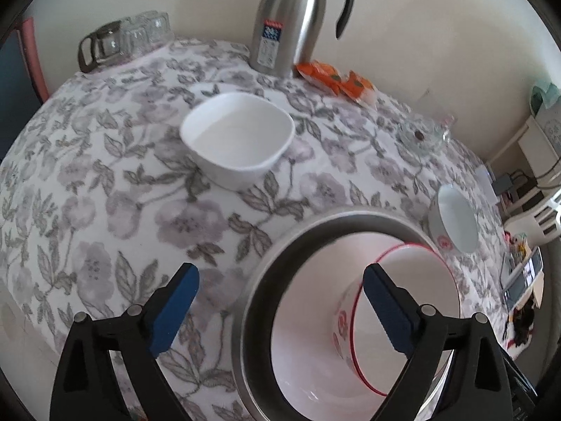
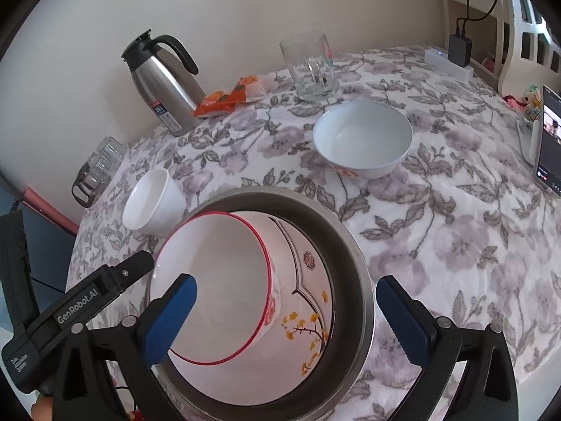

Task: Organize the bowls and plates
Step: 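Withdraw the open right gripper from the basin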

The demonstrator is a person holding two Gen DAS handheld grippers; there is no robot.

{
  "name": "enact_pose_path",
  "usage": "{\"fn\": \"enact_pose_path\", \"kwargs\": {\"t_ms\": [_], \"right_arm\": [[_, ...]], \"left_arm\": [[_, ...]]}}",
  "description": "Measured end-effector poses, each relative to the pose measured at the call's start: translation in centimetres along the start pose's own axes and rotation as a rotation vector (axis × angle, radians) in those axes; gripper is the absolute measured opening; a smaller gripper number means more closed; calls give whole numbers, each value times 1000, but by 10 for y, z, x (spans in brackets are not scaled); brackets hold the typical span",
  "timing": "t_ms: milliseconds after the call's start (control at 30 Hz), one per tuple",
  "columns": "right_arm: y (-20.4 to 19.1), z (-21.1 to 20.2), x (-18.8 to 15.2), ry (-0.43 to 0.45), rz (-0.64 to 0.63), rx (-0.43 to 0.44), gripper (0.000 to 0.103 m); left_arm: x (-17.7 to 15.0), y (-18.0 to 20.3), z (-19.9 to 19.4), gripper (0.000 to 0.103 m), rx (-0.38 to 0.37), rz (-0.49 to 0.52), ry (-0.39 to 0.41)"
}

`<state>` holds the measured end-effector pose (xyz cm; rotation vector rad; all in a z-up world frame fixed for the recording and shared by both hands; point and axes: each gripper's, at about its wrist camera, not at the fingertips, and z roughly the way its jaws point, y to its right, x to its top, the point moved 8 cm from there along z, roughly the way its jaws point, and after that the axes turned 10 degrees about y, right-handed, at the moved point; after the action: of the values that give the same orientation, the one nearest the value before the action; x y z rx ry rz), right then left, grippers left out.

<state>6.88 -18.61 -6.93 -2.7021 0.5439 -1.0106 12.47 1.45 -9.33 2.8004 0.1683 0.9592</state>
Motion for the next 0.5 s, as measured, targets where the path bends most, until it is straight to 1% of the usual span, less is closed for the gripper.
{"fn": "enact_pose_path", "kwargs": {"t_ms": [133,333,500], "right_arm": [[-4,-4,4,28,-4,16,103],[-10,-7,7,48,-27,28,103],[-15,-9,10,72,-52,24,103]], "left_arm": [[6,-7,-3,95,15,-25,29],[16,-12,-6,95,30,-44,73],[21,-12,-4,95,39,-50,73]]}}
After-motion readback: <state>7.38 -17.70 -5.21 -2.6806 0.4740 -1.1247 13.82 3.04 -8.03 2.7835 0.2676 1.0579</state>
